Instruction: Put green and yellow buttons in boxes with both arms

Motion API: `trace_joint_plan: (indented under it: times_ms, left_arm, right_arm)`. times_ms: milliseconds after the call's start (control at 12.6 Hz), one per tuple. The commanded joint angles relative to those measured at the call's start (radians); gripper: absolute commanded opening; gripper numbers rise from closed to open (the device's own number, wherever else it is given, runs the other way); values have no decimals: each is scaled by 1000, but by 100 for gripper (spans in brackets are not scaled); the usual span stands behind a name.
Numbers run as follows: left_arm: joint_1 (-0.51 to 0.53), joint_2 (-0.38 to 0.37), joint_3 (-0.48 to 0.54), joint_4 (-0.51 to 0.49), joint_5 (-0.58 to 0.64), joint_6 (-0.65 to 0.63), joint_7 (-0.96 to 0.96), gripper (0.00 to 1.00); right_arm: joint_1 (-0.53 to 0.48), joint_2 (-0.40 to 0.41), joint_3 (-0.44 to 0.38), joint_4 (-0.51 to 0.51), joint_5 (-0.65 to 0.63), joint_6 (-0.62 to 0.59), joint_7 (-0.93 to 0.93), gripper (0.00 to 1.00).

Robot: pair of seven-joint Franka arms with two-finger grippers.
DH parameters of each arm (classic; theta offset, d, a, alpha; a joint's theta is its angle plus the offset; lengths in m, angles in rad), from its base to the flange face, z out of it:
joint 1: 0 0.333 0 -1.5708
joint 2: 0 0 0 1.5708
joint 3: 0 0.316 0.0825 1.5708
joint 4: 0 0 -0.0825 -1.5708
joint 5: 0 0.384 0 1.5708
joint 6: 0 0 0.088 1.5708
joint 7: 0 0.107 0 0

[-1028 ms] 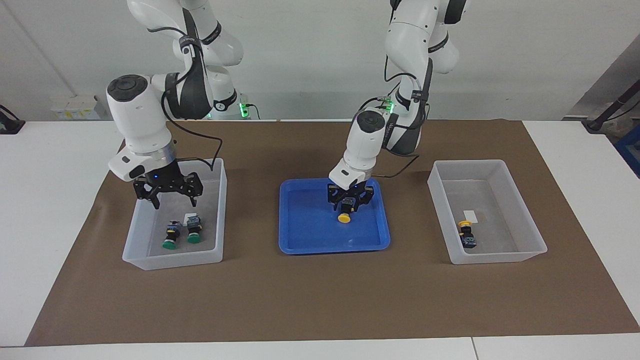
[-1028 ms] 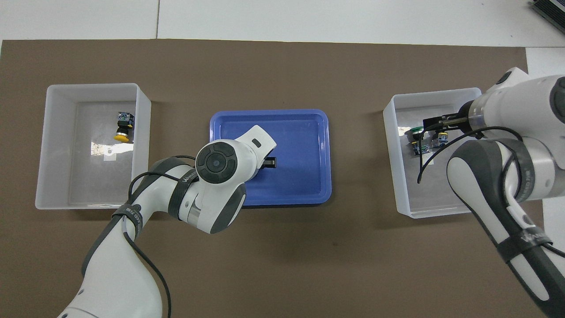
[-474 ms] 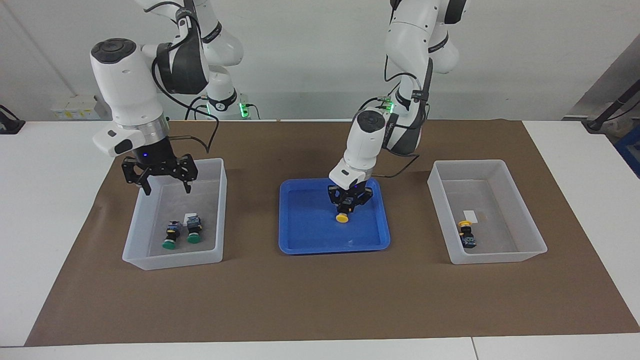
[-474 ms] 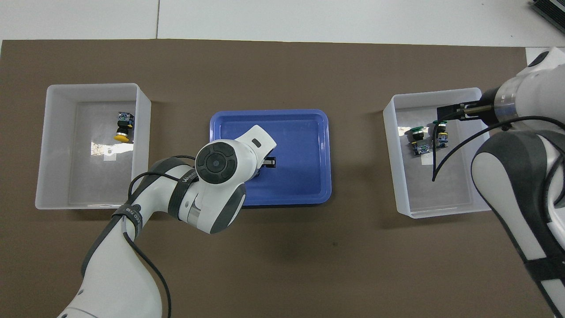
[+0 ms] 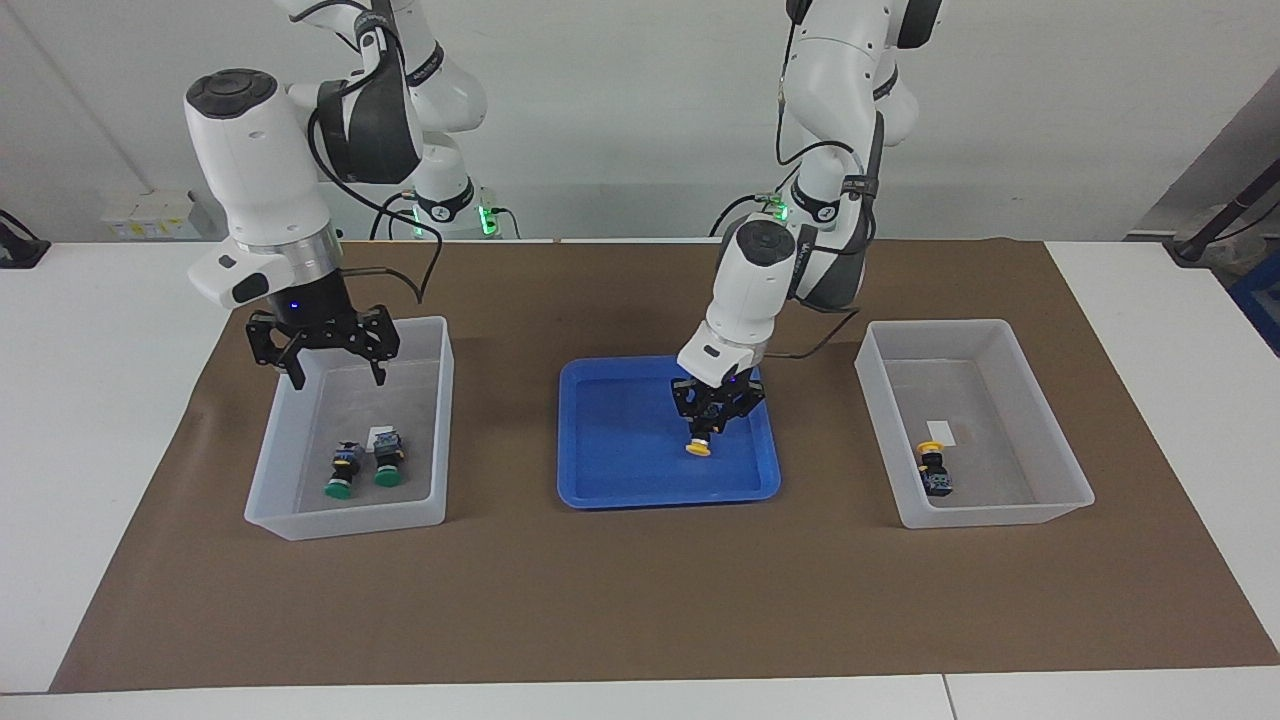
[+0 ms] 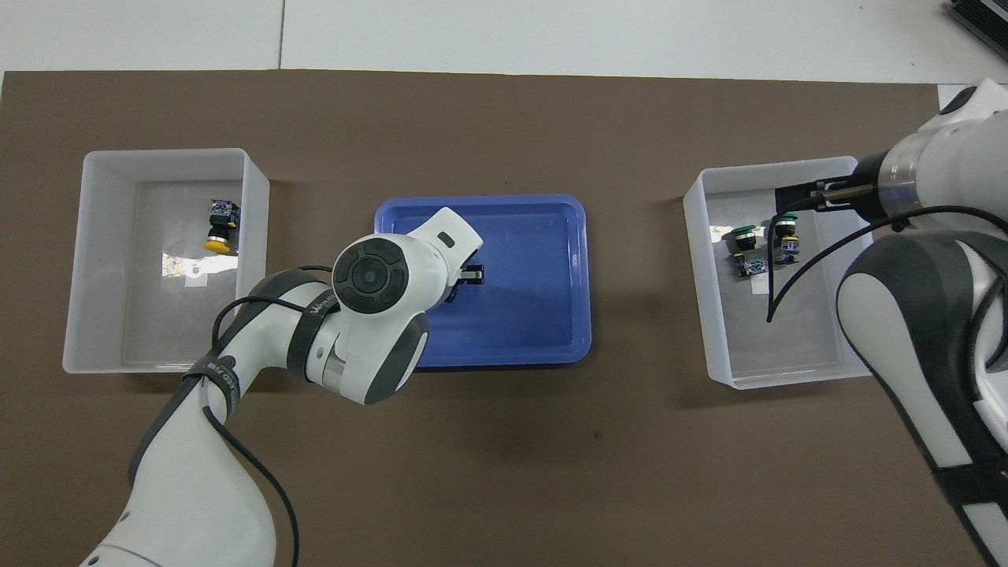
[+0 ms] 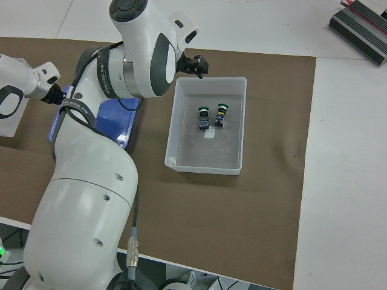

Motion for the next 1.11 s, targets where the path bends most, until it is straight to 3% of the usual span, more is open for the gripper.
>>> trace_joint_plan:
  times_ms: [0, 316, 633, 1028]
  left_arm:
    - [61, -16, -4, 61, 9, -86, 15, 0]
    - [168, -37, -3, 92, 9, -118, 37, 0]
    - [323, -37, -3, 222, 1, -299, 197, 0]
    - [470, -46, -1, 216, -1, -325, 377, 0]
  right_arm:
    - [-2, 3, 8, 47, 25, -24, 30, 100]
    - [3, -11, 11, 68, 25, -122, 32, 100]
    - [16, -63, 3, 78, 25, -260, 91, 100]
    - [59, -117, -56, 68, 25, -382, 90, 100]
